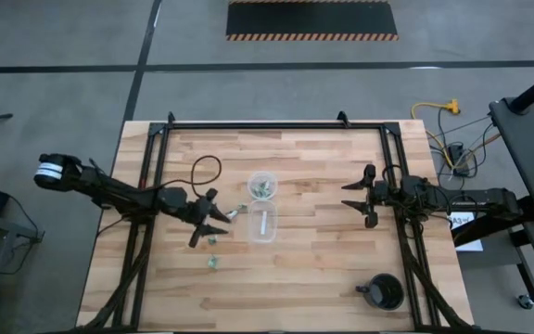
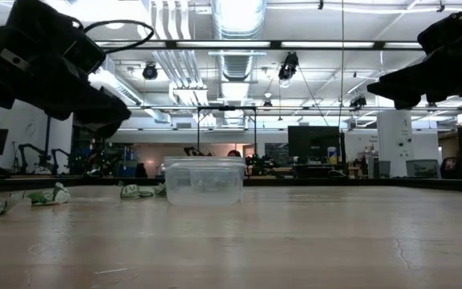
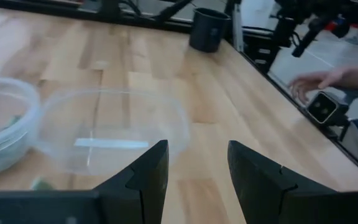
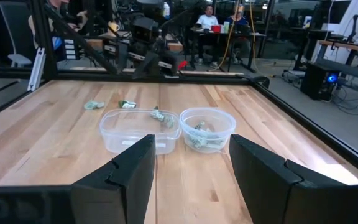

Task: Pick and place items into bin
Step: Put the stevia packet into the circular transparent bin

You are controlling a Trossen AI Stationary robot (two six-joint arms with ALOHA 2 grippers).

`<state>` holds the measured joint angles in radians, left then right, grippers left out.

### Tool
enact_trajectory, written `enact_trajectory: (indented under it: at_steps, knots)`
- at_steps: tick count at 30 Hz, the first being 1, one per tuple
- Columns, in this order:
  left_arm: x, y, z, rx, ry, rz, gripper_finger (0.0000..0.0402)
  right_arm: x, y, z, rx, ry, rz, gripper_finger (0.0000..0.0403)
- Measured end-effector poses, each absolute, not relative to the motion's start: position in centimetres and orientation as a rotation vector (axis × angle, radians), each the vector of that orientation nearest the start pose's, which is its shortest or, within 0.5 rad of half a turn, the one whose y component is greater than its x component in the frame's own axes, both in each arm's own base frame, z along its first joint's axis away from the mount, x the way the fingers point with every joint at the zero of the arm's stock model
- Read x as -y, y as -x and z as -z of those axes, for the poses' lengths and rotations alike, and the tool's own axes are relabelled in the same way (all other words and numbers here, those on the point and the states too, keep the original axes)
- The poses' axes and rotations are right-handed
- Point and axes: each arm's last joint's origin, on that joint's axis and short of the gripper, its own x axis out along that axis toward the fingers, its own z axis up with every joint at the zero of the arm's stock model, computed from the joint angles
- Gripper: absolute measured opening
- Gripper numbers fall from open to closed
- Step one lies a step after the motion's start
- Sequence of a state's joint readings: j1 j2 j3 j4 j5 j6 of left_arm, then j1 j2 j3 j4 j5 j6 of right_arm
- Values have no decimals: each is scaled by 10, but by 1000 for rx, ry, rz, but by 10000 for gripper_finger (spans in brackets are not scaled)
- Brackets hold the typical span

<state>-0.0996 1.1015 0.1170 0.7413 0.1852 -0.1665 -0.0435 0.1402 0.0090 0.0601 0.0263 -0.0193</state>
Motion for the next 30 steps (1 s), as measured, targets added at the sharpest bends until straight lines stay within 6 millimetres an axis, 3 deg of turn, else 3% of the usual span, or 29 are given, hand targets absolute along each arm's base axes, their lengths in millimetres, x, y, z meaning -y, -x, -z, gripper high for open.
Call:
enact_trajectory:
  at_steps: [4, 9, 18, 23, 30]
  knots:
    - [33, -189, -152, -320, 167, 290, 149, 5, -106, -161, -72, 19, 69, 196]
    - [49, -203, -161, -517, 116, 209, 149, 5, -106, -161, -72, 19, 69, 196]
    - [94, -223, -186, -735, 76, 121, 149, 5, -106, -161, -72, 19, 69, 196]
    - [116, -223, -191, -864, 40, 93, 149, 5, -106, -161, -71, 18, 69, 196]
    - [129, -215, -194, -1047, 93, 56, 149, 5, -106, -161, -71, 18, 69, 196]
